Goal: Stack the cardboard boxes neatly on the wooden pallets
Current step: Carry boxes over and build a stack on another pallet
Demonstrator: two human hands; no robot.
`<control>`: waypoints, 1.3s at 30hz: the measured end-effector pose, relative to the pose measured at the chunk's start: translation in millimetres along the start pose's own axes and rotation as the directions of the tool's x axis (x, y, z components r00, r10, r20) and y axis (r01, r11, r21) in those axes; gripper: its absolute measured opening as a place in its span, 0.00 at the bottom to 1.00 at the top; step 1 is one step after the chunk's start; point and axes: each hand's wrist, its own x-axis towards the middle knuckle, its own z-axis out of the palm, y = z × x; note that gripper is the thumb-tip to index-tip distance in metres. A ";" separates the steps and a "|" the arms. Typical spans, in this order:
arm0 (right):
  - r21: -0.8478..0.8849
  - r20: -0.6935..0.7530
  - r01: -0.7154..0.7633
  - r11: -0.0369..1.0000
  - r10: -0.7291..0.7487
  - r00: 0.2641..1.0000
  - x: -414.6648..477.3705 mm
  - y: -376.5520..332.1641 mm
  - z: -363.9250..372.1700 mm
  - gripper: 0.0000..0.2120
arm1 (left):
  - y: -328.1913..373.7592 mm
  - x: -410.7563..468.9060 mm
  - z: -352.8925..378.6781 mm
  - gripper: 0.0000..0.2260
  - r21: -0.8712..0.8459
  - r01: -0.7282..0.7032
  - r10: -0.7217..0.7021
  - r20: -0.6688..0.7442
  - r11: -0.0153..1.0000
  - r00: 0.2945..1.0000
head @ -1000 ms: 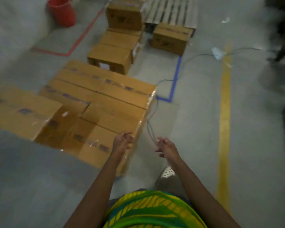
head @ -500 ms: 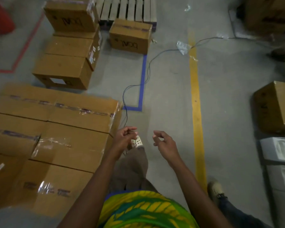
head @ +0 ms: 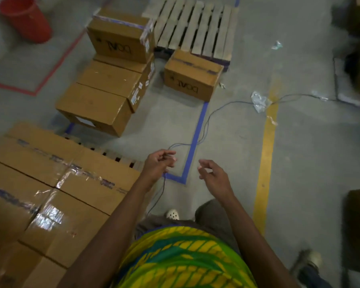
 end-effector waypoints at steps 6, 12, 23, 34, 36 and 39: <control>-0.047 0.187 0.033 0.998 -0.024 0.982 166.0 -44.6 -17.8 0.07 | 38.0 105.1 0.8 0.08 -0.154 0.033 -0.070 -0.241 0.987 0.968; -0.091 0.325 0.131 0.987 -0.094 0.941 325.6 -142.5 -28.3 0.11 | 76.4 184.4 -2.2 0.06 -0.329 0.106 -0.256 -0.456 0.938 0.852; -0.273 0.695 0.186 0.944 0.060 0.716 481.7 -246.5 107.8 0.11 | 96.1 307.1 -102.3 0.11 -0.541 0.066 -0.464 -0.646 0.839 0.606; -0.416 0.680 0.186 0.890 0.168 0.714 660.5 -367.7 322.0 0.16 | 131.6 462.5 -297.2 0.04 -0.640 0.127 -0.580 -0.572 0.758 0.579; -0.443 0.657 0.197 0.875 0.167 0.735 695.5 -364.8 361.1 0.15 | 115.6 497.4 -322.8 0.04 -0.649 0.159 -0.606 -0.556 0.744 0.568; -0.509 0.637 0.217 0.833 0.195 0.746 758.5 -326.4 432.2 0.12 | 61.3 566.3 -352.0 0.14 -0.634 0.233 -0.646 -0.562 0.738 0.517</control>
